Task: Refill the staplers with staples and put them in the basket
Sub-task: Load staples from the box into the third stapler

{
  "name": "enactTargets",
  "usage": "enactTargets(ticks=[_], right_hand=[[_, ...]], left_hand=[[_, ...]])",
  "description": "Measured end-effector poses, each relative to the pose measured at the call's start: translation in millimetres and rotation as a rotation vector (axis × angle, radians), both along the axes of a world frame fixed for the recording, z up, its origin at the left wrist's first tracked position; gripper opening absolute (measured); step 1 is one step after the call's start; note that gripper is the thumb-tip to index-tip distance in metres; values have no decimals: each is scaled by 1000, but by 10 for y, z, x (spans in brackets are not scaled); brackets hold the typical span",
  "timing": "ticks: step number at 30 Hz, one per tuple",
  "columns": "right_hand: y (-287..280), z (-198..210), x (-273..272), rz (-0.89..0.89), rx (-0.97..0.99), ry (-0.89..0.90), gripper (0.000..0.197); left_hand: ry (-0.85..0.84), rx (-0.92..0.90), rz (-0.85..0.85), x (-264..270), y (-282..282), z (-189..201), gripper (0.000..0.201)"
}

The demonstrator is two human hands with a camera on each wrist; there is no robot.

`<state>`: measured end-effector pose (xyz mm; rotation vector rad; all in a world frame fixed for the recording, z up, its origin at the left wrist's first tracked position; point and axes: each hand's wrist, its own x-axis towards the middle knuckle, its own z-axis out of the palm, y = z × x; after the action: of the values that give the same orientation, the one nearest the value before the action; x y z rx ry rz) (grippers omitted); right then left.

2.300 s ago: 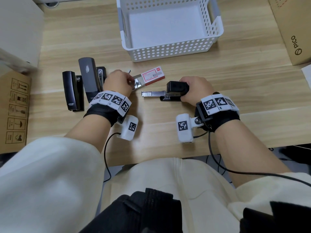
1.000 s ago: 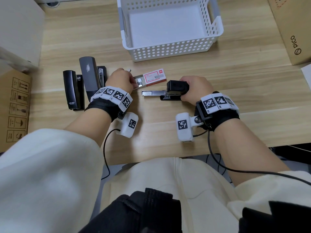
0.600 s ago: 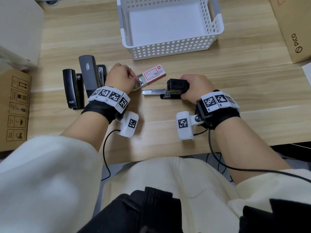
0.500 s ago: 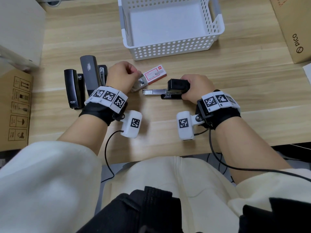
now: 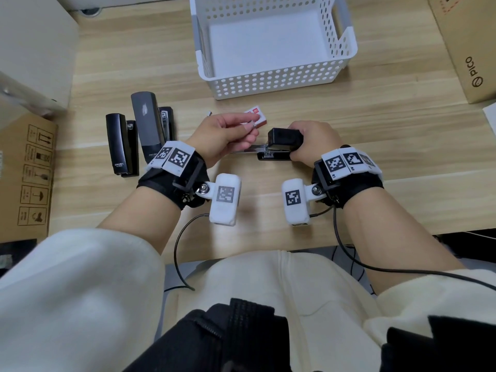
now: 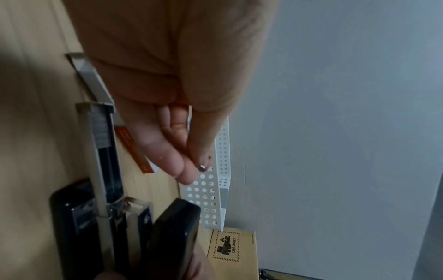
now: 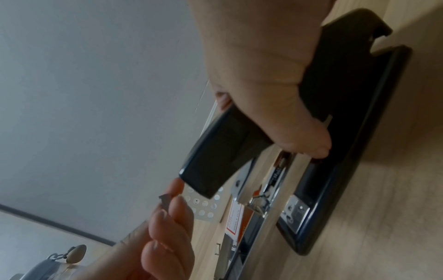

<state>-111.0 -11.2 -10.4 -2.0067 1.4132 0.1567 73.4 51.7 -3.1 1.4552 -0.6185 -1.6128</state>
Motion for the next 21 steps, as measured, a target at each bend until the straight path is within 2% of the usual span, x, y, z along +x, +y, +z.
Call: enactTargets(ticks=[7,10,16,21], right_hand=[[1,10,0,3,-2,0,35],[8,14,1,7,-10,-2,36],[6,23,-4,10,-8,-8,36],[12,26,-1,16,-7,1,38]], left_hand=[[136,115,130,-15,-22,-40,28],[182,153,184,-8,-34,-14,23],[200,145,169,-20,-15,-26,14],[97,88,109,-22,8,-72,25]])
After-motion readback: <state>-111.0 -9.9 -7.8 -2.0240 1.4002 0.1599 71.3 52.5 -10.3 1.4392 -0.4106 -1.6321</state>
